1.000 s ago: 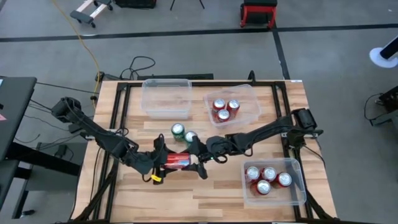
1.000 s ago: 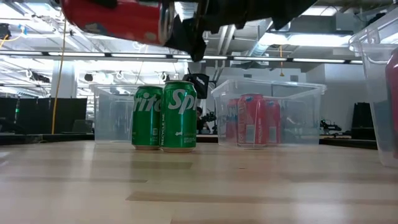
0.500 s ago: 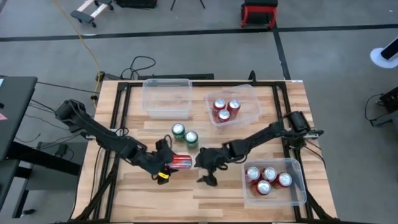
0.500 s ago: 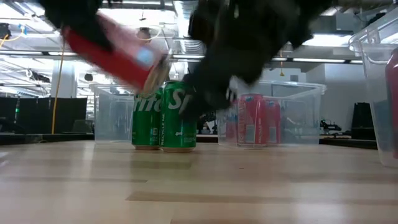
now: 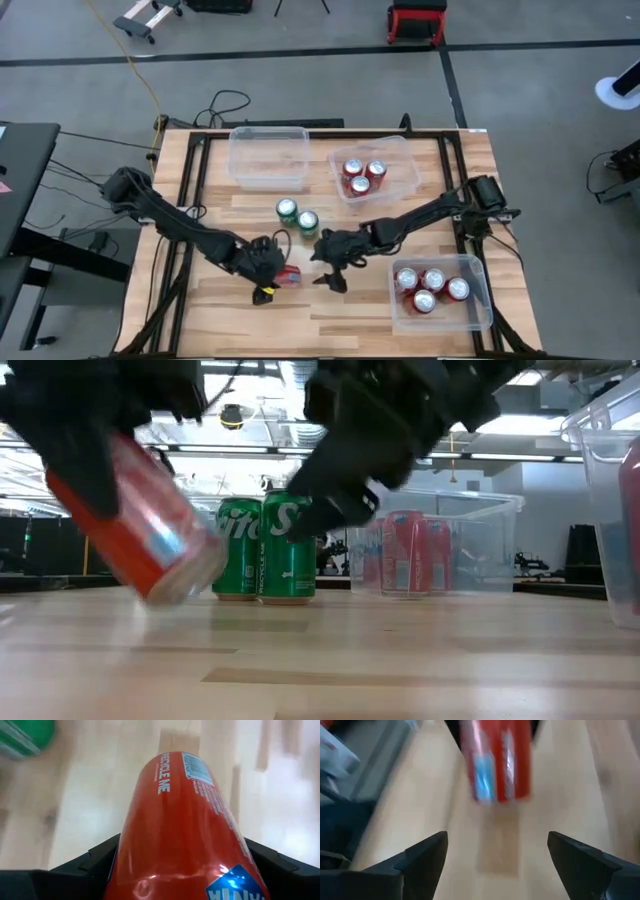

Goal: Sort soda cans
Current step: Put the red soda can into the top right transparent bin

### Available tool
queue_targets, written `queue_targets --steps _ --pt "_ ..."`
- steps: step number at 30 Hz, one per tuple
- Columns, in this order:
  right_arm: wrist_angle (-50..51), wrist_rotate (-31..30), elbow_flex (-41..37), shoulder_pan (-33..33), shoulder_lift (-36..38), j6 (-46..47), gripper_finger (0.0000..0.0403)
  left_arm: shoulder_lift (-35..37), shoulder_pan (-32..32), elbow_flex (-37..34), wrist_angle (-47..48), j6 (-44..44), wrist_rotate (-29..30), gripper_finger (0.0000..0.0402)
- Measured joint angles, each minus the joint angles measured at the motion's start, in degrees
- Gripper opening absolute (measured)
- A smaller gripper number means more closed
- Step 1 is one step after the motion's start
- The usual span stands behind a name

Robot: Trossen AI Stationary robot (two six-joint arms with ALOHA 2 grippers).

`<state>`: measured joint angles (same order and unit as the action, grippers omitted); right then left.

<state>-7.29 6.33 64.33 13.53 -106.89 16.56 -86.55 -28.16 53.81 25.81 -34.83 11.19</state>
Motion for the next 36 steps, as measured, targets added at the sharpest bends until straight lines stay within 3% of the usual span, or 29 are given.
queue_targets --steps 4,10,17,30,36 --pt "-1.94 -0.31 0.43 -0.06 -0.21 0.07 0.0341 -4.48 1.89 3.80 3.70 0.51 -3.95 0.0307" --pt "-0.36 -0.33 0.09 0.77 -0.24 0.09 0.0315 -9.71 4.17 14.76 19.18 3.42 -5.67 0.0307" --pt "1.94 -0.32 0.24 1.19 0.02 -0.63 0.0312 -13.05 6.67 27.35 34.89 7.18 -6.55 0.0307" --pt "2.61 -0.35 0.26 1.52 0.04 -3.67 0.0312 -21.62 8.24 28.55 44.73 9.70 -17.49 0.0307" --pt "2.32 -0.37 0.24 1.48 0.04 -4.45 0.0312 -22.09 8.27 28.45 43.77 9.05 -20.60 0.0308"
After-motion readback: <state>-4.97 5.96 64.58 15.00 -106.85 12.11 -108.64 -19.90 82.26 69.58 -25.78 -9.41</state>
